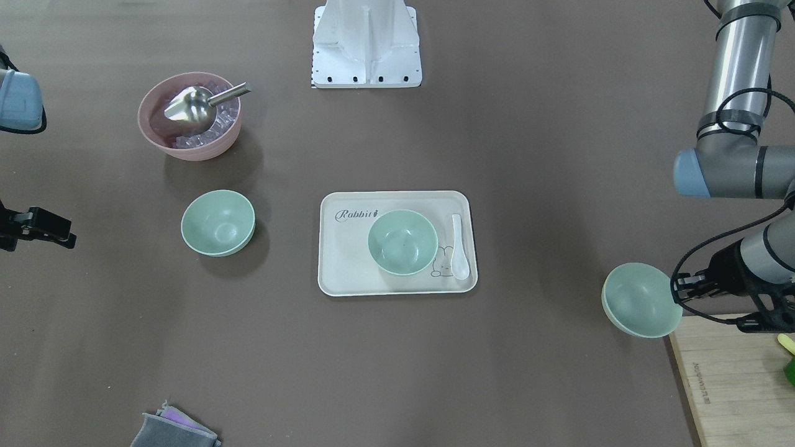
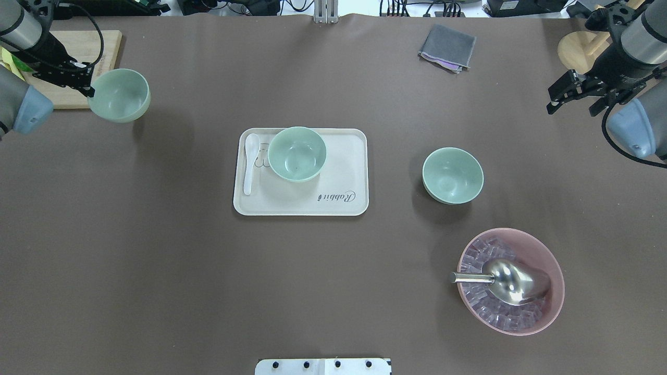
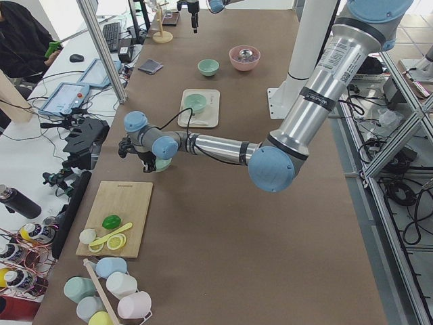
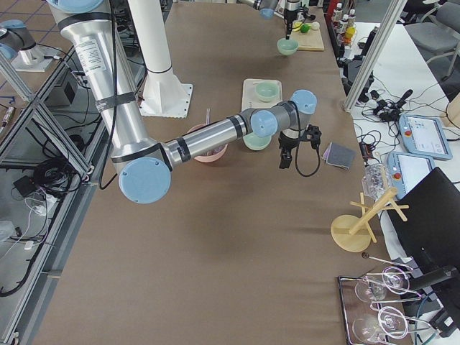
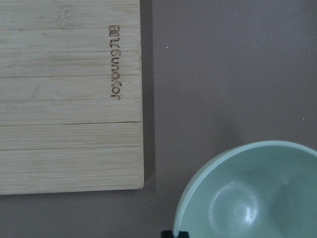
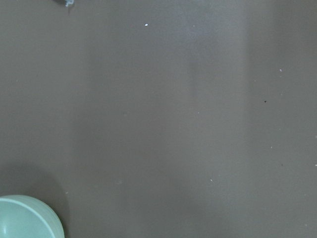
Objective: Stack green bowls together
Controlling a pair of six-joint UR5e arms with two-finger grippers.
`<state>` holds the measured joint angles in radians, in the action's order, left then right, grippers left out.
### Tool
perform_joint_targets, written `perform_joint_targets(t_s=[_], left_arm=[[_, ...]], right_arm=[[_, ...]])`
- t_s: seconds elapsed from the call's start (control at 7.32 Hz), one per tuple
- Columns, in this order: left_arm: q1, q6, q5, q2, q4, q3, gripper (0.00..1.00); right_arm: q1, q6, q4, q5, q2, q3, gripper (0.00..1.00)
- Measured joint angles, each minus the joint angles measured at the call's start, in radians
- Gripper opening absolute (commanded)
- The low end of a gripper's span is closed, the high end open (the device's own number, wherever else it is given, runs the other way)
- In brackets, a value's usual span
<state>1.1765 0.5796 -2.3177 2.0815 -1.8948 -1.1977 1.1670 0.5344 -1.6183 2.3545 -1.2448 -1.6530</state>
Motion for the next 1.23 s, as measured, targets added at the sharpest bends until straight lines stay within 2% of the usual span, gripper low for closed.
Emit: perform_joint_targets(t_s=[0.14, 0.41, 0.82, 0.96, 1.23], left_arm=[[0.001, 0.035, -0.008, 0.021, 0.036, -0.021, 0.0], [-0.022, 0.163, -0.012, 0.061, 0.061, -0.063, 0.0], [-0.058, 0.27, -0.012, 0.11, 0.07, -0.086, 0.0], [-0.06, 0.275, -0.012, 0.117, 0.073, -0.087, 0.0], [-0.061, 0.278, -0.012, 0.13, 0.087, -0.088, 0.0]], right_arm=[[-0.029, 0.022, 0.0, -0.011, 0.019, -0.002, 1.0], [-0.132, 0.11, 0.014, -0.095, 0.065, -0.007, 1.0], [-0.268, 0.276, 0.181, -0.189, 0.042, -0.011, 0.98], [-0.302, 0.299, 0.202, -0.212, 0.033, -0.01, 0.93], [-0.345, 0.323, 0.213, -0.235, 0.015, -0.007, 0.67]])
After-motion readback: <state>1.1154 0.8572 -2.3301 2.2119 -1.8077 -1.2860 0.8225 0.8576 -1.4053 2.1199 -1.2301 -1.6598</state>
